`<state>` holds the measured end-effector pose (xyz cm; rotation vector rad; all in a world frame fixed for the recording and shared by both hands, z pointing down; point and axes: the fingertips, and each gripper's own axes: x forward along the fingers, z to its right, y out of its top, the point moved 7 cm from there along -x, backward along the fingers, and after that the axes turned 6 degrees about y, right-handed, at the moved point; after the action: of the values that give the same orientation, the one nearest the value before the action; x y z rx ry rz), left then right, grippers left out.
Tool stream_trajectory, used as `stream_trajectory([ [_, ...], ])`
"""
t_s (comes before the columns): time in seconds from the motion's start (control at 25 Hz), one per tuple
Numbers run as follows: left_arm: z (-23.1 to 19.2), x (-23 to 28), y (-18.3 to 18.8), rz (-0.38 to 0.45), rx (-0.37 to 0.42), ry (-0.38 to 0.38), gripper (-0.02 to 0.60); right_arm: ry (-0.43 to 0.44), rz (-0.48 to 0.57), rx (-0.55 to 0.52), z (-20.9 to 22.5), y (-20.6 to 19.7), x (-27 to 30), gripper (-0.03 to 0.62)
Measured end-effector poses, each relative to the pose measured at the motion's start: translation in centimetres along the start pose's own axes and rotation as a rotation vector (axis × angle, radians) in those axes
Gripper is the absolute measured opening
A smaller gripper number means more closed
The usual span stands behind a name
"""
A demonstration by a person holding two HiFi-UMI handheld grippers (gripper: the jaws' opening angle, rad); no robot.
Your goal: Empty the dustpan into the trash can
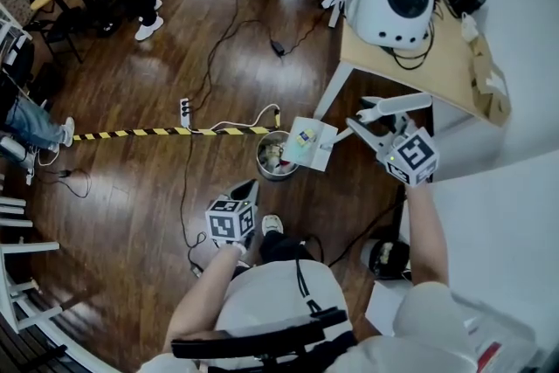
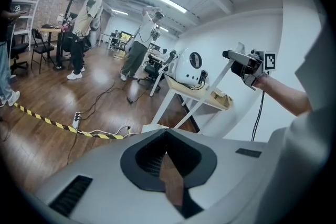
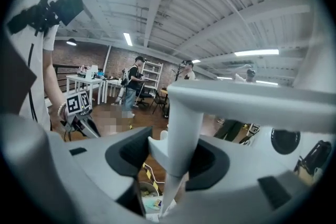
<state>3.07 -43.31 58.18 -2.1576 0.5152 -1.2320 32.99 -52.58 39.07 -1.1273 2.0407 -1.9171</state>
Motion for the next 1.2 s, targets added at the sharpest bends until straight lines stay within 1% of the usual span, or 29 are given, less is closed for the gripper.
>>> stream_trajectory([
  [0.12, -0.7, -0.4, -0.2, 0.002, -0.003, -0.008, -0.003, 0.008, -0.042, -0.017, -1.4, 0.1, 0.3, 0.199],
  [0.52, -0.9, -1.6, -0.7, 0.015, -0.015, -0.042, -0.003, 0.09, -0.166, -0.119, -5.1, 1.2, 2.1, 0.19],
  [0.72, -1.4, -2.5, -0.6, 0.029, -0.021, -0.041, -0.003, 0.106, -0.196, -0.123, -5.8, 1.5, 2.4, 0.189],
  [1.0, -1.7, -3.4, -0.9, 0.047, -0.044, -0.034, -0.003, 0.12, -0.21, -0.132, -6.2, 2.1, 3.5, 0.189],
  [1.2, -2.0, -4.3, -1.3, 0.062, -0.061, -0.025, -0.003, 0.157, -0.232, -0.158, -6.6, 3.2, 5.1, 0.189],
])
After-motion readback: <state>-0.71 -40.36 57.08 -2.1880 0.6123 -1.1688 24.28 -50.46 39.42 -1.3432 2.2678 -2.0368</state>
